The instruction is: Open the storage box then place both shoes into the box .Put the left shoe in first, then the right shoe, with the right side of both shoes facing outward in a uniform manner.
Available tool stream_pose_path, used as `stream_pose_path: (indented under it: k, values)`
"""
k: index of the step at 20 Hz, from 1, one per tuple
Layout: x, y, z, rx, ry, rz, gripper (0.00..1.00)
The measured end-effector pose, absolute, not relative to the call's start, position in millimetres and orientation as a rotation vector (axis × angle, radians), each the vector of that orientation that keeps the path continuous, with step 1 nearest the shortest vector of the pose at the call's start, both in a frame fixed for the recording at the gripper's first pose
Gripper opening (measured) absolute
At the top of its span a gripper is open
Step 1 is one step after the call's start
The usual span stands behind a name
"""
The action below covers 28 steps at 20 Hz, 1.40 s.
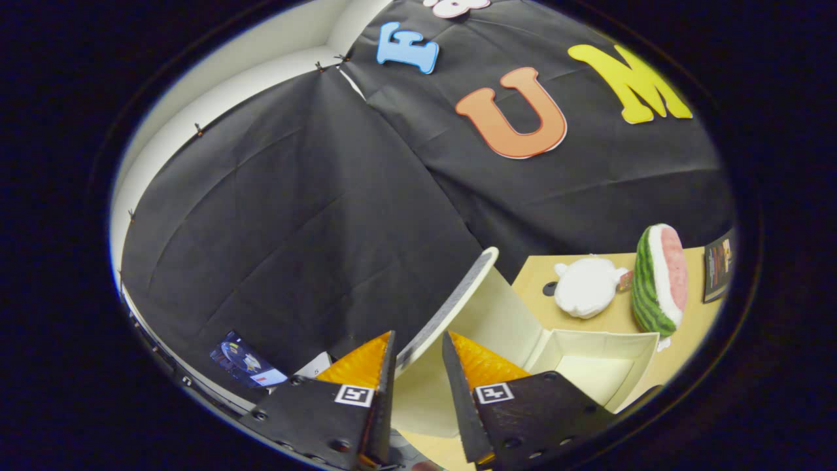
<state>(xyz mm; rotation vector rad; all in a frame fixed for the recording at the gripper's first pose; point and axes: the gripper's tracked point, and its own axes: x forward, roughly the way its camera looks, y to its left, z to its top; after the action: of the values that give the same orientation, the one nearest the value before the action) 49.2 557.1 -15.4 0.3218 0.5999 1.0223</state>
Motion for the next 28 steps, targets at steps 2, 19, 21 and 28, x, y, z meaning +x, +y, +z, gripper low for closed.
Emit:
stream_pose_path:
  k: [2,19,21,28]
  values:
    - [43,566,-21,0.293,0.602,1.024,0.56]
    - [79,282,-31,0.029,0.339,0.434,0.94]
    - [77,224,-42,0.007,0.341,0.367,0.97]
    - [89,86,-121,-0.012,0.469,0.179,0.96]
